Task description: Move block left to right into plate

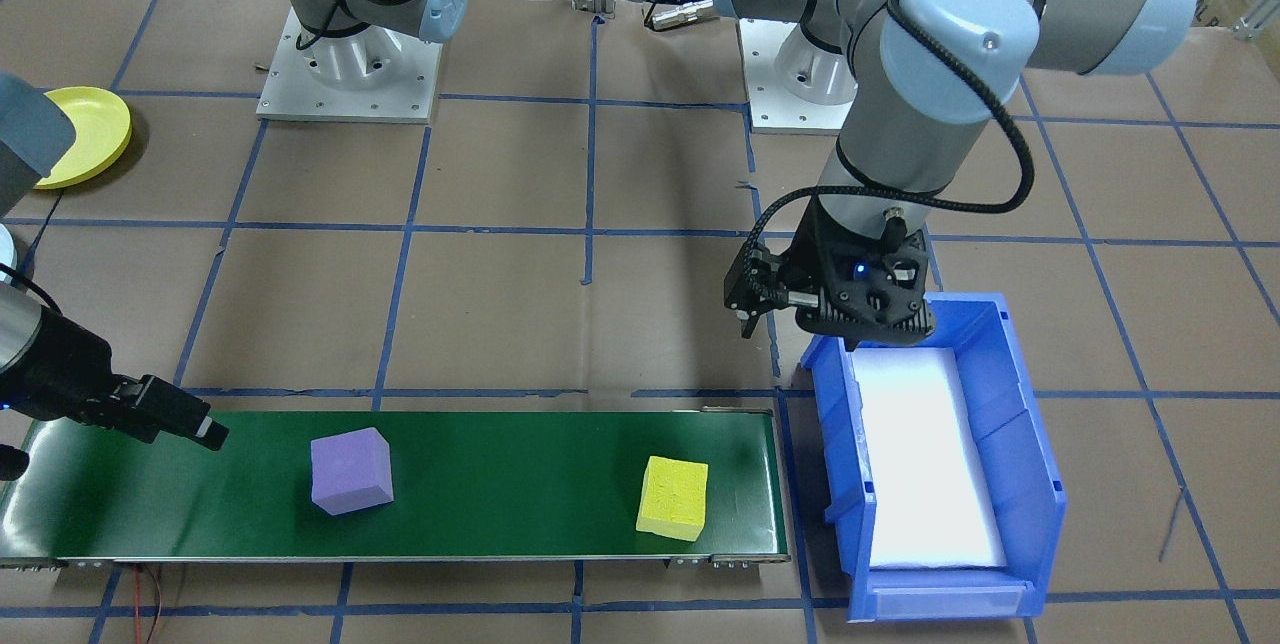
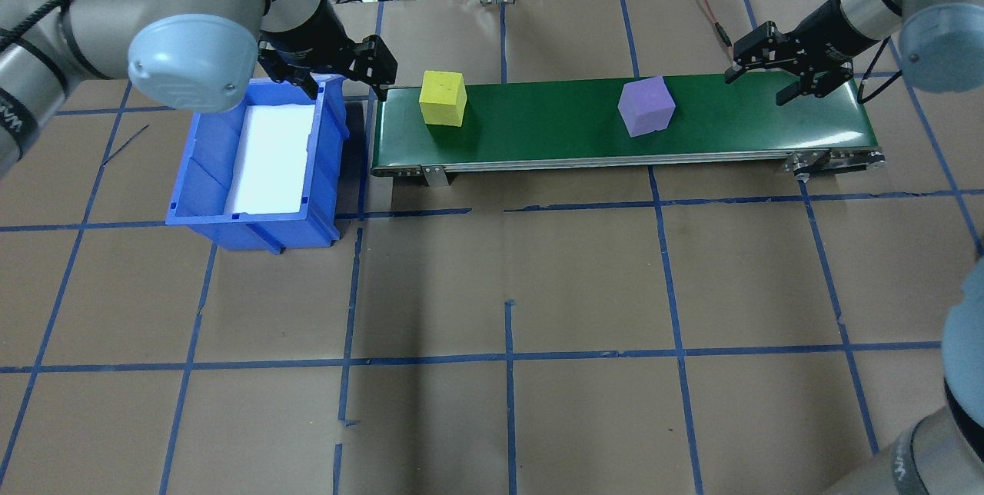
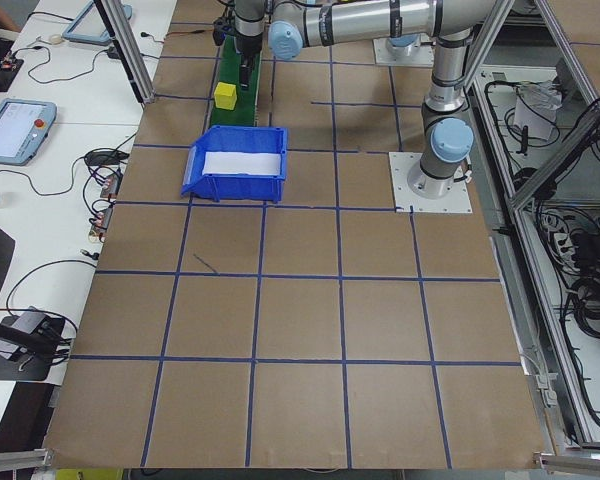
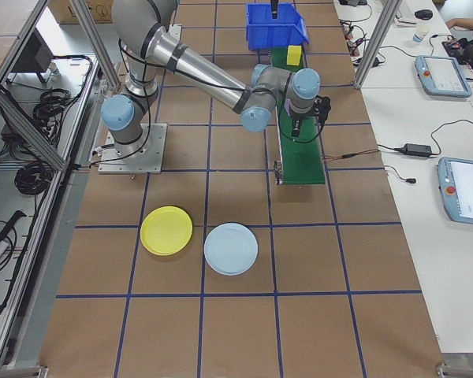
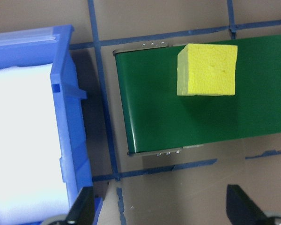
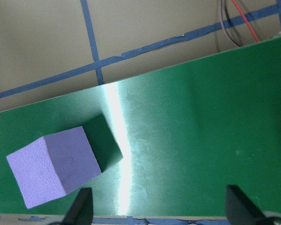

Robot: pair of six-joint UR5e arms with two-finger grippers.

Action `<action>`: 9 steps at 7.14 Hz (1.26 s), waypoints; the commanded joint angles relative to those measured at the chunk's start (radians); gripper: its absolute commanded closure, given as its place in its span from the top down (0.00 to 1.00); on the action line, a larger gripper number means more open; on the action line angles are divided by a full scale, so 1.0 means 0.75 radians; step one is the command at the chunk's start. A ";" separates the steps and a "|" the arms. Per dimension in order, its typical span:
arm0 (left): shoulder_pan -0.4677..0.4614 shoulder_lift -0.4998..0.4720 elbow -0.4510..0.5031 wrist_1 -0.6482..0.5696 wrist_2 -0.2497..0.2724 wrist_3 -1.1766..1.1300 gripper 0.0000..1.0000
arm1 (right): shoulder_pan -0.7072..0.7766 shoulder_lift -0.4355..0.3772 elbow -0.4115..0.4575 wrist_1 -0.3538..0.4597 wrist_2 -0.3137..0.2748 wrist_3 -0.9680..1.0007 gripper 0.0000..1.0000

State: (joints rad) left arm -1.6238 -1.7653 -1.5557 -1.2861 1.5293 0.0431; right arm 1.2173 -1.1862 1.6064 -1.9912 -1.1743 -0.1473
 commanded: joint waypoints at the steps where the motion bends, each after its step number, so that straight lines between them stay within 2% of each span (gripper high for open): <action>1: 0.125 0.173 -0.016 -0.282 0.049 0.069 1.00 | 0.001 0.001 0.000 -0.051 0.005 -0.028 1.00; 2: 0.179 0.250 -0.018 -0.395 0.049 0.069 1.00 | 0.003 0.009 0.008 -0.140 0.009 -0.091 1.00; 3: 0.201 0.271 -0.016 -0.461 0.051 0.069 1.00 | 0.005 0.017 0.012 -0.151 0.028 -0.112 1.00; 4: 0.200 0.284 -0.016 -0.474 0.051 0.067 1.00 | 0.009 0.019 0.018 -0.149 0.034 -0.110 1.00; 5: 0.198 0.284 -0.018 -0.460 0.051 0.067 1.00 | 0.021 0.015 0.024 -0.155 0.072 -0.112 1.00; 9: 0.185 0.284 -0.020 -0.455 0.078 0.067 1.00 | 0.095 0.035 0.065 -0.155 0.056 -0.127 1.00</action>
State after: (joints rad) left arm -1.4806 -1.5544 -1.5673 -1.6254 1.5794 0.0883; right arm 1.2764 -1.1680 1.6419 -2.1050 -1.1258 -0.2340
